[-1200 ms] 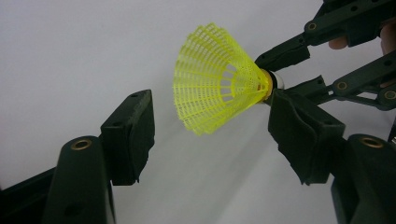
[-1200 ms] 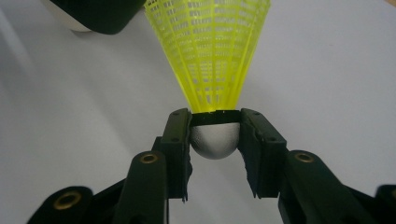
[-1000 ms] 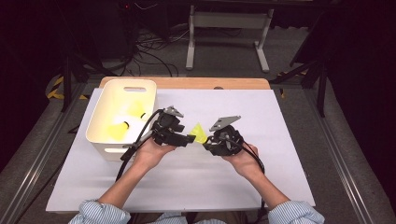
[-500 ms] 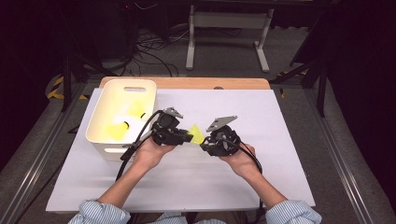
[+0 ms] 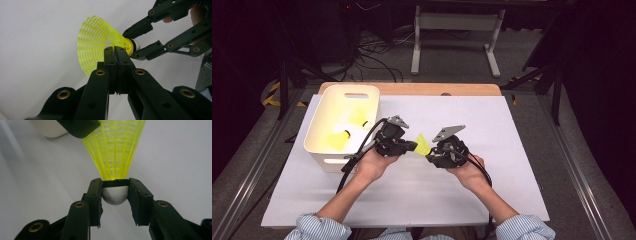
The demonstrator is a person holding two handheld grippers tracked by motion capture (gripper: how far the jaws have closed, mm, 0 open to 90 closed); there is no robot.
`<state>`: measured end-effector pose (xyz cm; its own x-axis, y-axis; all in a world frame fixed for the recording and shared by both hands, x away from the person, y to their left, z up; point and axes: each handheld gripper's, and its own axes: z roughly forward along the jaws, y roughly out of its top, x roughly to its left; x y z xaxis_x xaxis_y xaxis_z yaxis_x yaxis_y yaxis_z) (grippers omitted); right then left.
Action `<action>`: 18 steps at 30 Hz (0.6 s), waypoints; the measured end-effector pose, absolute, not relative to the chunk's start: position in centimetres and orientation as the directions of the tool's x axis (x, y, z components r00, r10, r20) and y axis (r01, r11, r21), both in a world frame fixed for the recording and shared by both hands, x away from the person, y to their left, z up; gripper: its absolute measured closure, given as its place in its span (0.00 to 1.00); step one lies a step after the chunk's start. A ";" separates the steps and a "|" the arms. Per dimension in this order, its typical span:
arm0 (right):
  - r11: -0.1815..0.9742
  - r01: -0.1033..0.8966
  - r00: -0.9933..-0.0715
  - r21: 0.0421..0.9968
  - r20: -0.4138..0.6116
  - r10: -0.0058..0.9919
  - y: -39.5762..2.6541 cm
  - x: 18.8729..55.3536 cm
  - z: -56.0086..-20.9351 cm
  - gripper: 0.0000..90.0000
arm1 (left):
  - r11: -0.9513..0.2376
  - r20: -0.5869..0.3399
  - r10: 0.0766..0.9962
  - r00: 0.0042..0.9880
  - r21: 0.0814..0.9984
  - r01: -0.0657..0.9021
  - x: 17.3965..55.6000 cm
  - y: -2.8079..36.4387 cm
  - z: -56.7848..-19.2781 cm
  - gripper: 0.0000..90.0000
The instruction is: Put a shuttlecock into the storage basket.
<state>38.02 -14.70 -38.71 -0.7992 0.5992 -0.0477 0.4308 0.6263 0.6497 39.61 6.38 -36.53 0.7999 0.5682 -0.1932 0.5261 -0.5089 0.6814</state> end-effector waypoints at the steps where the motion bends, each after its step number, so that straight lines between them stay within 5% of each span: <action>1: 0.626 0.429 -0.799 0.651 -0.049 0.599 -14.7 38.0 -38.7 0.72 | -0.509 -0.193 0.568 0.800 0.681 0.526 39.6 6.4 -36.5 0.99; 18: 0.623 0.424 -0.797 0.657 -0.055 0.601 -14.8 37.9 -39.0 0.65 | -0.509 -0.210 0.540 0.815 0.690 0.515 39.4 6.0 -36.1 1.00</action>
<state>37.93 -14.82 -39.02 -0.7971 0.6014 -0.0550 0.4244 0.6226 0.6574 39.41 6.02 -36.11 0.8151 0.5397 -0.2103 0.5148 -0.5085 0.6902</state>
